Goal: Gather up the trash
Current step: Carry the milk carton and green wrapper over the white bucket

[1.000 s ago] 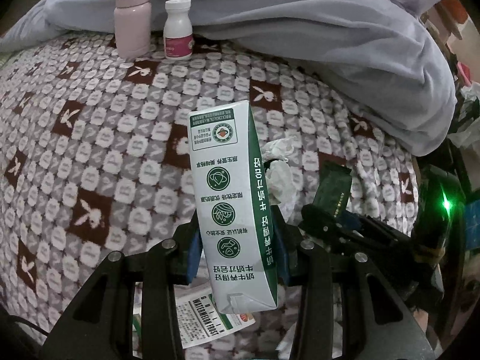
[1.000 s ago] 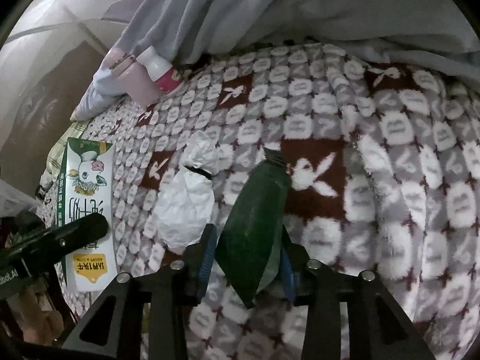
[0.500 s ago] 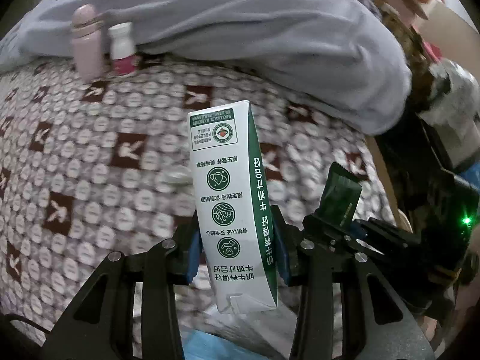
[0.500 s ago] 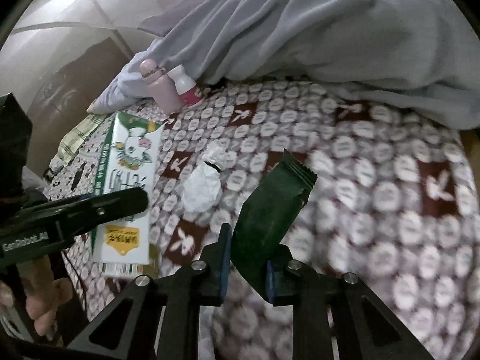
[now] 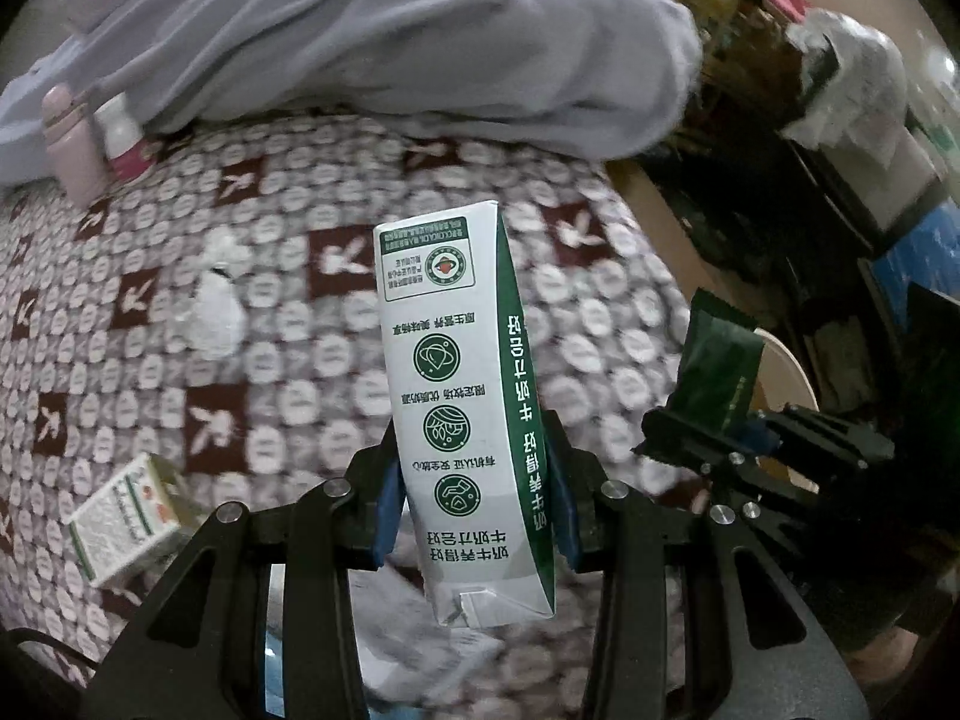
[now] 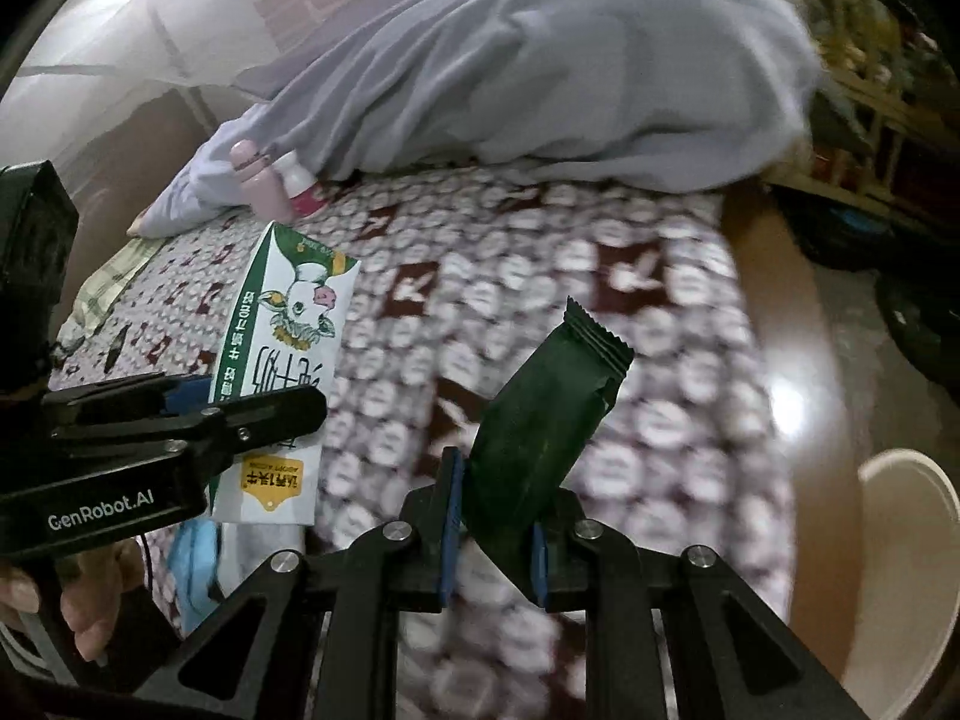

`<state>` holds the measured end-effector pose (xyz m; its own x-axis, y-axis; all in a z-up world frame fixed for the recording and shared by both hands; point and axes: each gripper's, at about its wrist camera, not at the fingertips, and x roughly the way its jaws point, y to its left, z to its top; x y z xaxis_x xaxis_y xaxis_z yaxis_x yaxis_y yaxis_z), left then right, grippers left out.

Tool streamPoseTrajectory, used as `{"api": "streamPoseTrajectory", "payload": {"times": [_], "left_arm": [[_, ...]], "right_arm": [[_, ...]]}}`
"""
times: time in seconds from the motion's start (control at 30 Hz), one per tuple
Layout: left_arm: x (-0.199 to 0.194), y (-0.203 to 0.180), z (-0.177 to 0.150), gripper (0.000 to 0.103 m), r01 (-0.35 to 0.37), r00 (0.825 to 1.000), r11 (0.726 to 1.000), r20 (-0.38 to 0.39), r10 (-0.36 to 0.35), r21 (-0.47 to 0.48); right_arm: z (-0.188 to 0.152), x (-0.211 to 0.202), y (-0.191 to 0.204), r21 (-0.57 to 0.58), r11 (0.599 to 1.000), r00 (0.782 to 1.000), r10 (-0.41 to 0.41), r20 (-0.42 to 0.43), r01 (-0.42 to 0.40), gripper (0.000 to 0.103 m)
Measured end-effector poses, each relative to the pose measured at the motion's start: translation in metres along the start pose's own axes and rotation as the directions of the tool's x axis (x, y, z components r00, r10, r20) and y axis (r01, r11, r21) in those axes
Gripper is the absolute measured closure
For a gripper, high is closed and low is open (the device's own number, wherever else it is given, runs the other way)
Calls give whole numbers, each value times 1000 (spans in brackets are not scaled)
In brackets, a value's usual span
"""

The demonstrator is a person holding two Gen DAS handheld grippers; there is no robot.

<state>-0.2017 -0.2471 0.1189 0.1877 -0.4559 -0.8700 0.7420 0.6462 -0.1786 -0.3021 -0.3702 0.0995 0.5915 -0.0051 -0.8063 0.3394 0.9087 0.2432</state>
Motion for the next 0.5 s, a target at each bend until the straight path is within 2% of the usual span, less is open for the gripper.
{"api": "streamPoseTrajectory", "payload": {"times": [0.5], "left_arm": [[14, -105, -6, 65, 75, 997, 986, -38, -70, 146]], "right_arm": [[-46, -63, -88, 131, 984, 992, -123, 35, 118, 85]]}}
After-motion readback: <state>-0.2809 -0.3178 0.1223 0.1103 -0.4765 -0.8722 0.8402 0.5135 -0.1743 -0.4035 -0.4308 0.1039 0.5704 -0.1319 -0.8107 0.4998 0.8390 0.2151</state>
